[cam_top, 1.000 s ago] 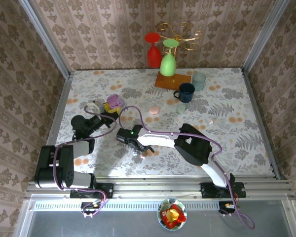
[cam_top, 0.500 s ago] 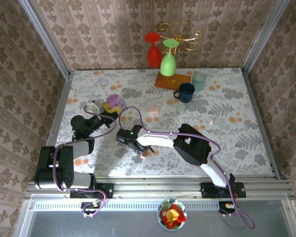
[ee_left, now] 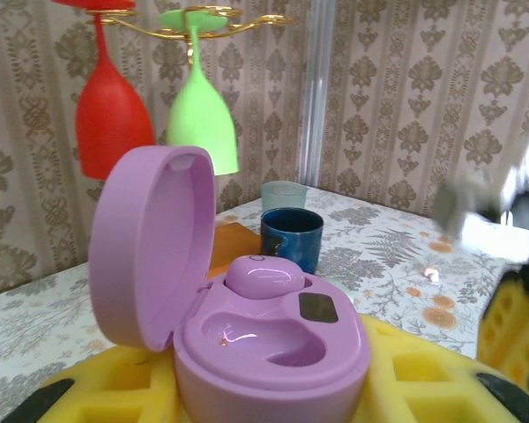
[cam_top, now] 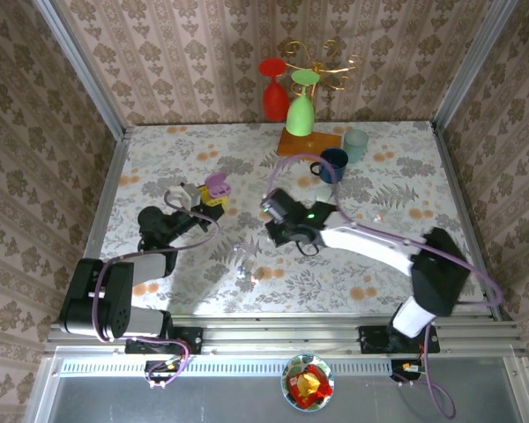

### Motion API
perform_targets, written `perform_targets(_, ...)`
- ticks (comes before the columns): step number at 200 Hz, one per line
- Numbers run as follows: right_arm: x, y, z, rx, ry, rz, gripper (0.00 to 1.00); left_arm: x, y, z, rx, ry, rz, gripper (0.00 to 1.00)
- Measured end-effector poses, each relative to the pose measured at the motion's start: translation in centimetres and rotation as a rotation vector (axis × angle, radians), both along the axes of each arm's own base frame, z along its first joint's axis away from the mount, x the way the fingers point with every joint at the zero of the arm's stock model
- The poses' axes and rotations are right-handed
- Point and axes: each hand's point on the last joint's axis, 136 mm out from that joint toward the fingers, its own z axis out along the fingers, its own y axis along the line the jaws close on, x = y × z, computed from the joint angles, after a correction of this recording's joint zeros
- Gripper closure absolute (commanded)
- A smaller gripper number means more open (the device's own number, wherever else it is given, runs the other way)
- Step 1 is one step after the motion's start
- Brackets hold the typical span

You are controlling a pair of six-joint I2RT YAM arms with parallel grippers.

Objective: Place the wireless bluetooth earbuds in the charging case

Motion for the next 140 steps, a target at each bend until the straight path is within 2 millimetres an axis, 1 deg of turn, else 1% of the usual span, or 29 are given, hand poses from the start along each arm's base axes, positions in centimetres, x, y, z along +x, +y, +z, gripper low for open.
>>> perform_targets(12,0.5,-0.1,2.3,0.160,-0.012,-0.008,0.83,-0.3,-0.8,-0.4,0.012,-0.003,-0.019,0.71)
perform_targets(31,1.2,0.1,5.1,0.356,-0.024,0.000,0.83,-0.8,-2.2,-1.1,0.032,-0.007,-0.055,0.71)
perform_targets(52,1.2,1.7,7.5,0.521,-0.016,0.057,0.83,-1.5,-3.8,-1.2,0.048,-0.029,-0.101,0.71)
perform_targets(73,0.6,3.4,9.6,0.637,-0.010,0.128,0.83,-1.9,-5.1,-1.0,0.058,-0.057,-0.138,0.71)
perform_targets(89,0.2,4.2,10.8,0.696,-0.005,0.174,0.83,-1.9,-5.9,-1.0,0.065,-0.068,-0.158,0.71)
perform_targets(109,0.1,5.0,11.8,0.740,0.002,0.208,0.83,-1.9,-6.5,-1.2,0.072,-0.071,-0.174,0.71)
perform_targets(140,0.3,5.7,12.5,0.763,0.003,0.238,0.83,-2.4,-7.2,-1.4,0.078,-0.077,-0.202,0.71)
